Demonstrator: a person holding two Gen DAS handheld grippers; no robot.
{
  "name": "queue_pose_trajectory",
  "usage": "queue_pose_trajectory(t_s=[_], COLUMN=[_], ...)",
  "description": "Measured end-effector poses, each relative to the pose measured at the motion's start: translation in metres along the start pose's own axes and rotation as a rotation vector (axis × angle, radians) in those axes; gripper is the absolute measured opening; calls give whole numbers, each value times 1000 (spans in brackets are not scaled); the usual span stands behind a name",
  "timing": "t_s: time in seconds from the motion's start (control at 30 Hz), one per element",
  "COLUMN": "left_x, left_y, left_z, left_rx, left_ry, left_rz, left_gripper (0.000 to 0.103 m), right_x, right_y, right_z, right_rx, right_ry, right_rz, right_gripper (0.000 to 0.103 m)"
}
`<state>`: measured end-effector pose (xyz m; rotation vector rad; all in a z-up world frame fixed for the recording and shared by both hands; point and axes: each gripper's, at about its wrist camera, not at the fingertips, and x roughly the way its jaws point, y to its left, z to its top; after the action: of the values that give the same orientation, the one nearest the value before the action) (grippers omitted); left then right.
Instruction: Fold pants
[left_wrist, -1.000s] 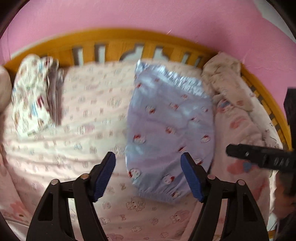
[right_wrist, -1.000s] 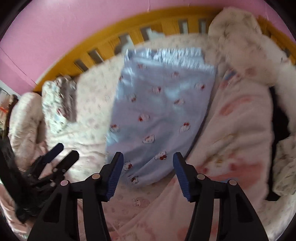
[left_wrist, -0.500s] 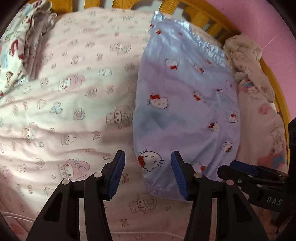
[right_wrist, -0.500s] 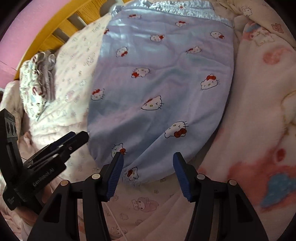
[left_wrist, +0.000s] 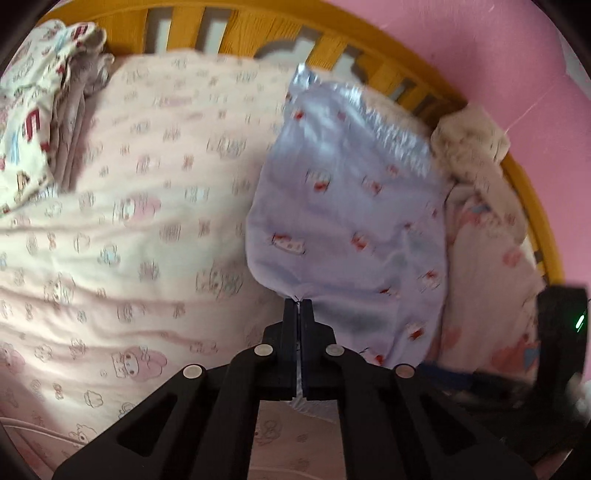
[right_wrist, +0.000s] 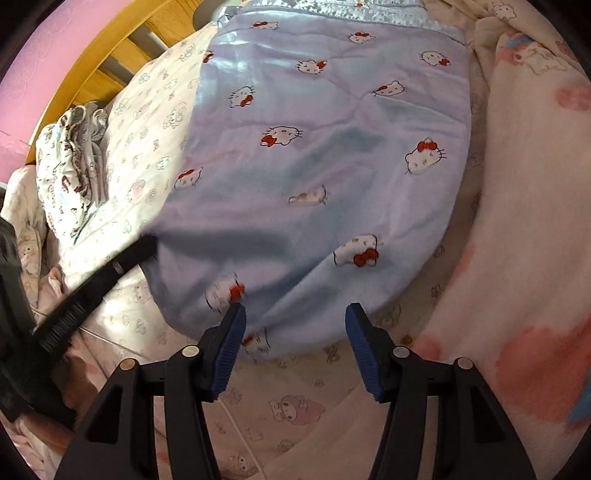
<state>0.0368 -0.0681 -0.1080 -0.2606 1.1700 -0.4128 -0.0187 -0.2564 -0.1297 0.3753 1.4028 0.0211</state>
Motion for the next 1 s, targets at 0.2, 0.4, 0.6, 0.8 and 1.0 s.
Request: queue_pose_trajectory(t_s=[0.2, 0.4, 0.6, 0.8, 1.0], left_x=[-2, -1, -2, 7, -4], left_y=[-18, -30, -31, -16, -17], left_z=[30, 50, 51, 41, 37], left_rx=[37, 41, 56, -15, 9], left_ry=[-22, -31, -46, -7, -35], left_rz=[31, 16, 50, 15, 29], left_gripper=[0, 0, 0, 0, 0], right_x=[5, 11, 17, 18, 28], right_y=[12, 6, -19, -19, -24], right_z=[-9, -10, -4, 8, 15], right_rx=[-79, -70, 78, 149, 204], right_ry=[25, 83, 92, 76, 52], right_rz=[17, 54, 93, 247, 257], right_gripper=[58, 58, 58, 58, 1])
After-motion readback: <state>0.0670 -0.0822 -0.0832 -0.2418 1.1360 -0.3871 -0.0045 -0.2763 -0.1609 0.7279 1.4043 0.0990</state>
